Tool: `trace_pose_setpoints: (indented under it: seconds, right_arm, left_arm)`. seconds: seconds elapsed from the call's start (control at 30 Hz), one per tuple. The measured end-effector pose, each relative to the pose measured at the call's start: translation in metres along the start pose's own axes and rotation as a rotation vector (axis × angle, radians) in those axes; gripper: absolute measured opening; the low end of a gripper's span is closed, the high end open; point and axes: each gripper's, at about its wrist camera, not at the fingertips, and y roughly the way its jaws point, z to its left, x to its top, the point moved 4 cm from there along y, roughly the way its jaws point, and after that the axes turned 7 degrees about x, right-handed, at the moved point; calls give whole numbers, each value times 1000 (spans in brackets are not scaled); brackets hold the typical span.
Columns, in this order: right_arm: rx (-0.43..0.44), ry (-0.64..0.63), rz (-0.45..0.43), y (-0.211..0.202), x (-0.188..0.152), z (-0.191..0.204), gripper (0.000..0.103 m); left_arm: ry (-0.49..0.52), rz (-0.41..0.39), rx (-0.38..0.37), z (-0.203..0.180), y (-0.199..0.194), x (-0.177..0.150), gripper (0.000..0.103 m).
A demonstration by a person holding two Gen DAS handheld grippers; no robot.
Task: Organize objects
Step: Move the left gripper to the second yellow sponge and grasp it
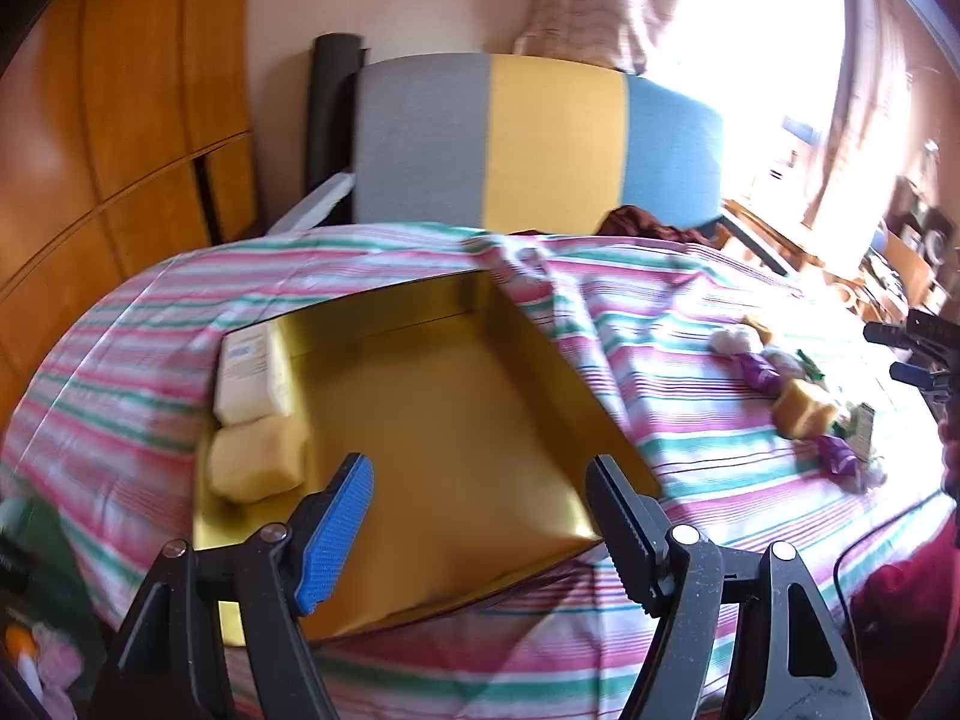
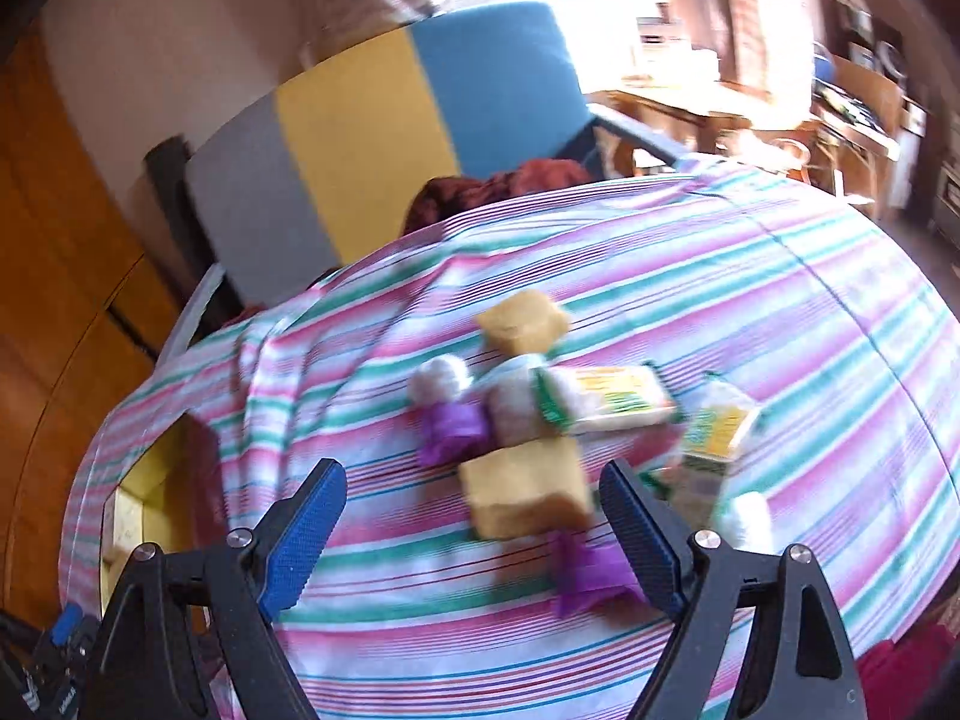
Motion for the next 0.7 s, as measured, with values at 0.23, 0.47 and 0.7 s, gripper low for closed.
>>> trace_pose_setpoints:
  seconds: [0.23, 0.47, 0.7]
  right_arm:
    - [-26, 246, -94, -4, 0, -89, 88]
    - [63, 490, -149, -5, -11, -132, 88]
    - [131, 522, -117, 5, -13, -130, 88]
  left_arm:
    - [173, 12, -141, -91, 17, 17, 74]
    - [258, 100, -284, -177, 47, 18, 74]
    - [345, 160, -394, -257, 75, 21, 74]
